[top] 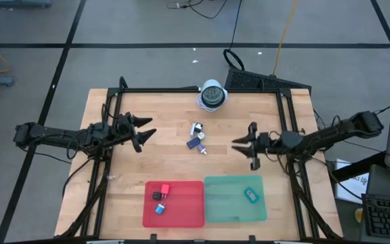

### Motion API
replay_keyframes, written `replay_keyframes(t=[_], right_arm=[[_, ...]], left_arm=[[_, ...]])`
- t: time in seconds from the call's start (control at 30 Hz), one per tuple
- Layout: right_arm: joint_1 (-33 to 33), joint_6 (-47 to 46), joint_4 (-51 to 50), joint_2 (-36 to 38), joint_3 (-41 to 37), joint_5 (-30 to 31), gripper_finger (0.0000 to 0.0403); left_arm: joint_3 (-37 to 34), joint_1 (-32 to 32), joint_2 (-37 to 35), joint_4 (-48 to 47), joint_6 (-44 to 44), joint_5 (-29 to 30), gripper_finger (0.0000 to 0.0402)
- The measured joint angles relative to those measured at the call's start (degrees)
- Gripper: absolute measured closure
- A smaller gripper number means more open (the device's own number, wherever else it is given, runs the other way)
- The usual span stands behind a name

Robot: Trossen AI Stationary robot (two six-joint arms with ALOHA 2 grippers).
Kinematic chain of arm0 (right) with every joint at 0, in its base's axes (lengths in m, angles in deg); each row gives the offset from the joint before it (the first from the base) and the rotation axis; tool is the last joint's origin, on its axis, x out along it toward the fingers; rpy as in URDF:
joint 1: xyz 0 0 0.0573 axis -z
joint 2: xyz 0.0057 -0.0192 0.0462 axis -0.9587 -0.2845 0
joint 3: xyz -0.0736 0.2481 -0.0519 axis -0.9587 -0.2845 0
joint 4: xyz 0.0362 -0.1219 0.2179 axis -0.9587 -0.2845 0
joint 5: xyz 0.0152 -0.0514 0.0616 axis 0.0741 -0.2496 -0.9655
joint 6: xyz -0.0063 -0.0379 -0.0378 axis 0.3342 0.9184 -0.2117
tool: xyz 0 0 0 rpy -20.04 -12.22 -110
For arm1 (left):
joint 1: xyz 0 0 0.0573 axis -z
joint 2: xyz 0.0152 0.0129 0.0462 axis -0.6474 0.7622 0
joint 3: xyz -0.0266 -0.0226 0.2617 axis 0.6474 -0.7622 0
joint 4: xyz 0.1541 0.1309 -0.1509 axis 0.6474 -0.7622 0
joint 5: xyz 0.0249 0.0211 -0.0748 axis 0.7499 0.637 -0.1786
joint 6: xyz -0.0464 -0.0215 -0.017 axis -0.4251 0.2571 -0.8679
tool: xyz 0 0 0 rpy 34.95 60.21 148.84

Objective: Pick & Place Office items
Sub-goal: Put the white digital clock into the blue bin

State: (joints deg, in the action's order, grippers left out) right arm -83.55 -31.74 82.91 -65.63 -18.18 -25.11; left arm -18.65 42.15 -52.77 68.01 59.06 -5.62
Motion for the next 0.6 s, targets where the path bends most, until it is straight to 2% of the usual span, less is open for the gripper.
replay_keyframes(t=[0.13,0.27,0.4,0.6], right_arm=[[2.8,0.5,-3.8,4.4,0.0,-1.6,0.0308],[4.2,0.5,-8.0,8.5,0.0,-1.5,0.028],[5.5,0.5,-11.1,10.7,0.0,-1.4,0.0235],[6.0,1.1,-14.3,10.9,0.0,-1.3,0.0181]], left_arm=[[0.0,0.0,1.4,-0.5,-2.6,-0.7,0.0105],[0.1,0.0,6.6,-0.5,-6.1,-1.8,0.0105],[2.0,-0.4,15.1,-0.6,-8.8,-0.4,0.0105],[10.0,-3.0,30.5,-4.8,-12.1,-0.1,0.0105]])
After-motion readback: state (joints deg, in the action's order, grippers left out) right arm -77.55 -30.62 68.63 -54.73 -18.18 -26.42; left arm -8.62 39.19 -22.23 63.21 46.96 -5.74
